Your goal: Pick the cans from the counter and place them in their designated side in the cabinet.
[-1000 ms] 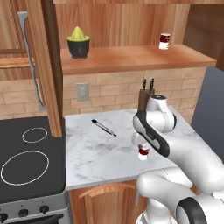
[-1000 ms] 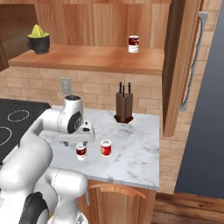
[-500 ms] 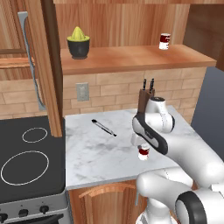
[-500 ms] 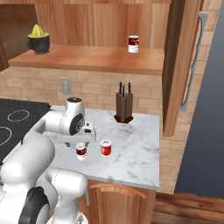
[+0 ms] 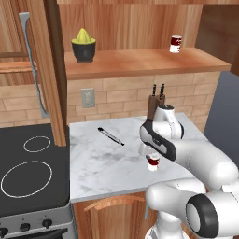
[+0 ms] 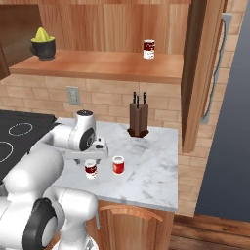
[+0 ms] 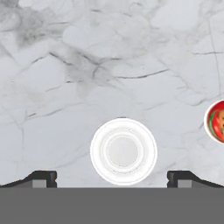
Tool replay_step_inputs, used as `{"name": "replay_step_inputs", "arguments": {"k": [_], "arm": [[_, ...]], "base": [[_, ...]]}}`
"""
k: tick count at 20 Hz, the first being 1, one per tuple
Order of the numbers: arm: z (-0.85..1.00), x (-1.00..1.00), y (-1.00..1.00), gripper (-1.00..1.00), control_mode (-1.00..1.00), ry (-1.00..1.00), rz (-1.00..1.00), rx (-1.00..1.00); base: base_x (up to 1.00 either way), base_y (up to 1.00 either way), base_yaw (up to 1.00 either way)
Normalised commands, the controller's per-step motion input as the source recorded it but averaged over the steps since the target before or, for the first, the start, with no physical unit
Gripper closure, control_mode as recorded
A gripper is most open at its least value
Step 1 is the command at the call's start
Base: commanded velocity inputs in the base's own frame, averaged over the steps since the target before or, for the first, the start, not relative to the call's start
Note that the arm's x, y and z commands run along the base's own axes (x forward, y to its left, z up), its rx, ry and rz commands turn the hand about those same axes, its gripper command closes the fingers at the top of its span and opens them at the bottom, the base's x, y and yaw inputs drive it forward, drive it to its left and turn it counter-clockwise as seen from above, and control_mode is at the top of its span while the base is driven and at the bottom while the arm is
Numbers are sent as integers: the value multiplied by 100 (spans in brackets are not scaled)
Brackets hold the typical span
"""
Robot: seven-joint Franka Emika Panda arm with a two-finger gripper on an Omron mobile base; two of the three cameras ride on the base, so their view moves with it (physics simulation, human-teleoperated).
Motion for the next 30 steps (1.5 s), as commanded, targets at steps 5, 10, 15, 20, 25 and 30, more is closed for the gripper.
{"name": "replay_step_inputs", "arguments": {"k": [5,10,15,20,25,30], "arm": [[-16,10,0,-100,-100,1,0,0],[-17,7,0,-100,-100,0,0,0],[-15,2,-1,-100,-100,0,0,0],[-12,0,-1,-100,-100,0,0,0],[-9,0,0,100,-100,0,0,0],[-1,-2,-3,100,-100,0,0,0]], "base": [[0,0,0],[0,0,0],[0,0,0],[0,0,0],[0,0,0],[0,0,0]]}}
